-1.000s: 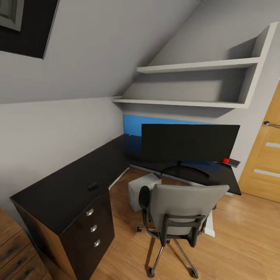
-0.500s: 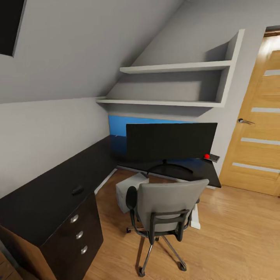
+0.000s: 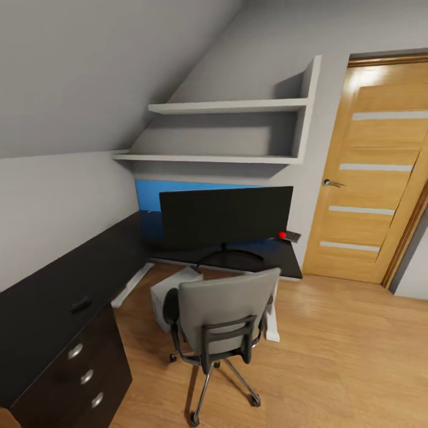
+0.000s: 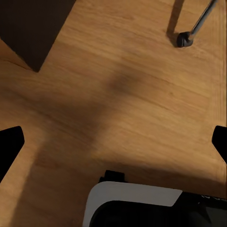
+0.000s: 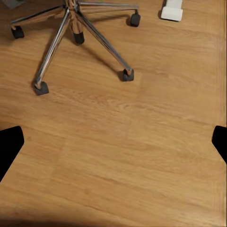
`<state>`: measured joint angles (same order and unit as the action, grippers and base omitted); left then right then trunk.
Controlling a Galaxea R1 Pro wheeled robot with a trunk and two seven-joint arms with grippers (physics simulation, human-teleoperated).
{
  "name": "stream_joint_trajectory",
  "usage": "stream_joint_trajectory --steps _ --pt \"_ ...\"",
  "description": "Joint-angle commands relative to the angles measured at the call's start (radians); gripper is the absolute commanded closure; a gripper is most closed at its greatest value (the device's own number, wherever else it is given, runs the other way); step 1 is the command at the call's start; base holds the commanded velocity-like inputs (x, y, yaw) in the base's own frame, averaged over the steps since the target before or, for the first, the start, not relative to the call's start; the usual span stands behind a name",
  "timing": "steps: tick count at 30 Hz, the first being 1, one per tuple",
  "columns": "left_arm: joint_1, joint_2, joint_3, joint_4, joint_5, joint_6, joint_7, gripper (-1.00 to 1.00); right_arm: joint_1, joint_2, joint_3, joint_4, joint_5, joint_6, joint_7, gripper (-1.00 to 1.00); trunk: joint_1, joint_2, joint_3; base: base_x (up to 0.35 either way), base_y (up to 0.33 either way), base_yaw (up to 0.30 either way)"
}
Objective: In the bedroom, organize the workspace by keeping the computer under the desk, ensuring the monitor is on the desk, placing the keyboard on the desk next to the monitor, placing the mouse on the desk next to the keyboard, moving the folder from the swivel chair onto the desk next to the mouse, stacking the notebook on top of the folder with the pen on top of the notebook, and positioning the swivel chair next to the desk.
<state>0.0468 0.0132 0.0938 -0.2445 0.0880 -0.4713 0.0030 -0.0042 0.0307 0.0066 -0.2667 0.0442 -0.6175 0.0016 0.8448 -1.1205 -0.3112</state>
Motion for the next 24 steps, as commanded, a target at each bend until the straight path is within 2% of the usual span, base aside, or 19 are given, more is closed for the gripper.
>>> stream_joint_trajectory --steps 1,6,15,20,21,24 --pt "0.001 0.0 -0.002 -0.002 0.009 0.0 0.0 -1.0 0.0 0.0 -0.001 0.001 0.019 -0.002 0.0 -1.0 0.0 -0.001 0.0 0.0 -0.282 -0.277" --pt "0.001 0.001 -0.002 -0.002 0.009 0.004 0.0 -1.0 0.0 0.0 -0.001 0.001 0.05 -0.002 0.0 -1.0 0.0 -0.001 0.002 0.0 -0.301 -0.28" --pt "0.001 -0.001 -0.002 -0.001 0.008 0.005 -0.001 -1.0 0.0 0.0 -0.002 0.001 0.058 -0.002 -0.001 -1.0 0.0 -0.001 0.005 0.0 -0.305 -0.281" --pt "0.001 -0.002 -0.003 -0.001 0.008 0.005 -0.001 -1.0 0.0 -0.002 -0.001 0.002 0.062 -0.002 -0.001 -1.0 0.0 -0.001 0.005 0.0 -0.088 -0.072" --pt "0.001 -0.002 -0.003 -0.001 0.008 0.005 -0.001 -1.0 0.0 -0.009 -0.001 0.004 0.098 -0.002 0.0 -1.0 0.0 -0.001 0.005 0.0 -0.005 -0.004" --pt "0.001 -0.002 -0.003 -0.001 0.008 0.005 -0.001 -1.0 0.0 -0.01 -0.002 0.002 0.112 -0.002 0.0 -1.0 0.0 -0.001 0.005 0.0 -0.002 -0.001"
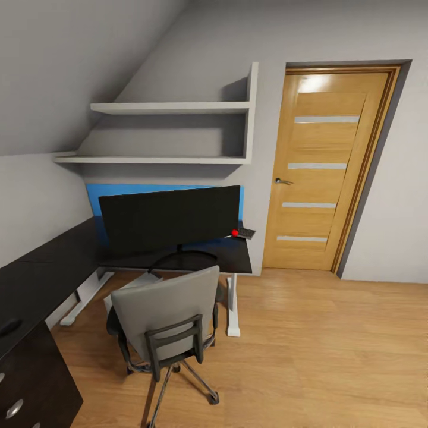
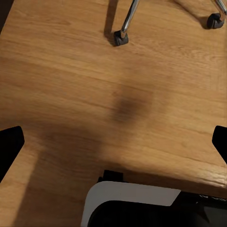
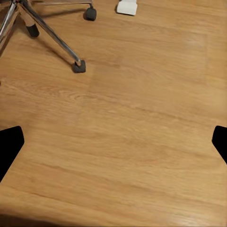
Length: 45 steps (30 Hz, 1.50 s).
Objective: In the bedroom, organize the workspace by keeping the computer under the desk, ensuring the monitor is on the desk, placing the keyboard on the desk next to the monitor, placing the mouse on the desk next to the keyboard, moving the folder from the swivel chair onto the desk next to the mouse, stacking the notebook on top of the folder with the pen on top of the notebook, and positioning the swivel chair next to the desk.
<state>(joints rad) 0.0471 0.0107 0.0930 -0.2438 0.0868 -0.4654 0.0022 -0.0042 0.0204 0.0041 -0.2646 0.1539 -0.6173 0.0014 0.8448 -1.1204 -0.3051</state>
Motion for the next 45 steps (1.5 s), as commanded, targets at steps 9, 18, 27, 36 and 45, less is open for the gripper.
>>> stream_joint_trajectory --steps 9,18,27,36,45 --pt "0.0 0.0 -0.002 -0.002 0.008 -0.003 -0.001 -1.0 0.0 -0.006 -0.001 -0.006 0.006 -0.011 -0.003 -1.0 0.0 -0.001 0.001 0.0 0.0 -0.037" --pt "0.0 0.0 -0.002 -0.002 0.009 -0.004 -0.001 -1.0 0.0 -0.012 -0.001 -0.009 0.007 -0.026 -0.003 -1.0 0.0 -0.001 0.01 0.0 0.0 -0.208" --pt "0.0 -0.001 -0.002 -0.002 0.01 -0.002 0.0 -1.0 0.0 -0.013 0.0 -0.006 0.008 -0.027 -0.002 -1.0 0.0 -0.001 0.013 0.165 -0.048 -0.14" --pt "0.0 -0.002 -0.002 -0.002 0.01 -0.001 0.0 -1.0 0.0 -0.014 -0.001 -0.008 0.007 -0.027 -0.004 -1.0 0.0 -0.001 0.014 0.252 -0.167 -0.056" --pt "0.0 -0.003 -0.002 -0.002 0.01 -0.001 -0.001 -1.0 0.0 -0.014 -0.001 -0.006 0.007 -0.027 -0.004 -1.0 0.0 -0.001 0.017 0.024 -0.023 -0.118"
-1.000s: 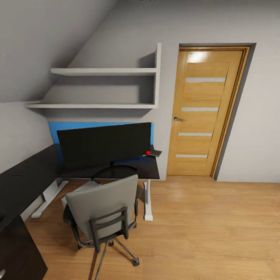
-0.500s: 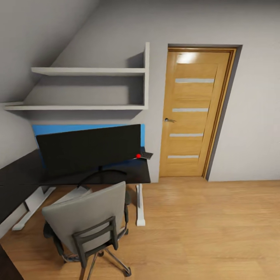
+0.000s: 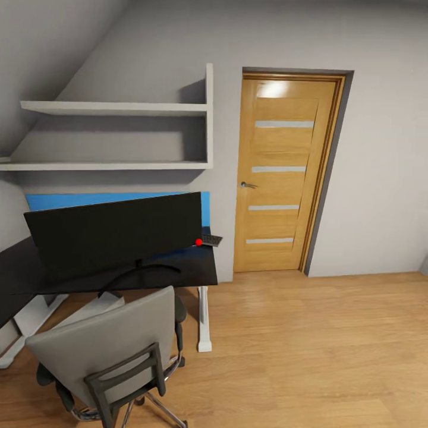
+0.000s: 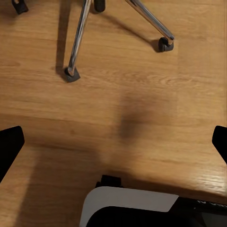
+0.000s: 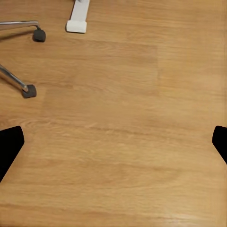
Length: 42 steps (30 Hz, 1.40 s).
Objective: In the bedroom, organize the workspace by keeping the computer under the desk, ensuring the monitor is on the desk, placing the keyboard on the desk next to the monitor, placing the mouse on the desk next to the keyboard, moving the folder from the swivel chair onto the desk next to the mouse, stacking the notebook on top of the folder with the pen on top of the notebook, and positioning the swivel chair next to the desk.
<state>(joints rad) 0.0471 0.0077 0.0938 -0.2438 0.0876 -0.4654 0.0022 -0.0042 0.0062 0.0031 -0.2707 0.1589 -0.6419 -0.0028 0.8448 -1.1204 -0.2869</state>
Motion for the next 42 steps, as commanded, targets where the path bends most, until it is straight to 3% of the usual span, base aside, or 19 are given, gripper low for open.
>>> stream_joint_trajectory --steps 1,12,42 --pt "0.0 0.0 -0.003 -0.002 0.009 -0.001 -0.001 -1.0 0.0 0.0 0.0 0.001 0.003 -0.002 0.0 -1.0 0.0 -0.001 -0.001 0.002 -0.002 -0.011" --pt "0.0 0.0 -0.003 -0.001 0.009 -0.002 -0.001 -1.0 0.0 0.001 0.0 -0.001 0.002 -0.002 0.0 -1.0 0.0 -0.001 -0.001 0.0 0.0 -0.041" --pt "0.0 0.0 -0.003 -0.002 0.009 -0.002 -0.001 -1.0 -0.007 -0.004 -0.003 -0.024 0.0 0.007 -0.002 -1.0 0.0 -0.001 -0.001 0.0 0.0 -0.277"
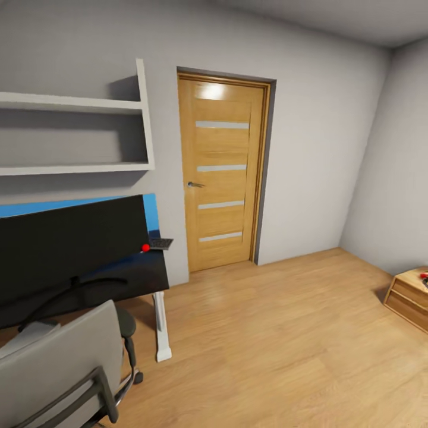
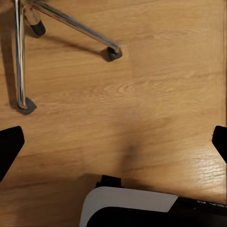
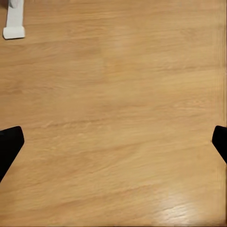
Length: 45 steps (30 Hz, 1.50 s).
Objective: In the bedroom, organize the workspace by keeping the computer under the desk, ensuring the monitor is on the desk, placing the keyboard on the desk next to the monitor, placing the mouse on the desk next to the keyboard, moving the folder from the swivel chair onto the desk next to the mouse, stacking the notebook on top of the folder with the pen on top of the notebook, and positioning the swivel chair next to the desk.
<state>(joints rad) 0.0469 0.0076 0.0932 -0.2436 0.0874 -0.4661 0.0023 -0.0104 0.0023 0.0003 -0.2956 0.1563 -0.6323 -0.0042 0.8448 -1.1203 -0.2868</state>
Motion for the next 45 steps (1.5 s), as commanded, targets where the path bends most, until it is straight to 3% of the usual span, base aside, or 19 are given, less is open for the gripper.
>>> stream_joint_trajectory --steps 1,17,37,45 --pt "0.001 0.0 -0.003 -0.002 0.009 -0.001 -0.001 -1.0 -0.001 0.0 0.0 0.001 0.003 -0.003 -0.001 -1.0 0.0 -0.001 -0.001 0.0 0.0 -0.28" --pt "0.001 0.0 -0.002 -0.002 0.009 0.0 -0.001 -1.0 -0.002 0.005 -0.002 0.005 0.0 -0.002 -0.003 -1.0 0.0 -0.001 -0.013 0.054 0.0 -0.255" --pt "0.001 0.0 -0.003 -0.002 0.009 0.0 -0.001 -1.0 -0.001 0.005 -0.001 0.017 0.003 -0.005 -0.003 -1.0 0.0 -0.001 -0.033 0.311 0.101 -0.234" --pt "0.001 0.001 -0.003 -0.002 0.009 0.0 -0.001 -1.0 -0.002 0.005 0.004 0.018 0.005 -0.006 -0.002 -1.0 0.0 -0.001 -0.035 0.321 0.165 -0.065"
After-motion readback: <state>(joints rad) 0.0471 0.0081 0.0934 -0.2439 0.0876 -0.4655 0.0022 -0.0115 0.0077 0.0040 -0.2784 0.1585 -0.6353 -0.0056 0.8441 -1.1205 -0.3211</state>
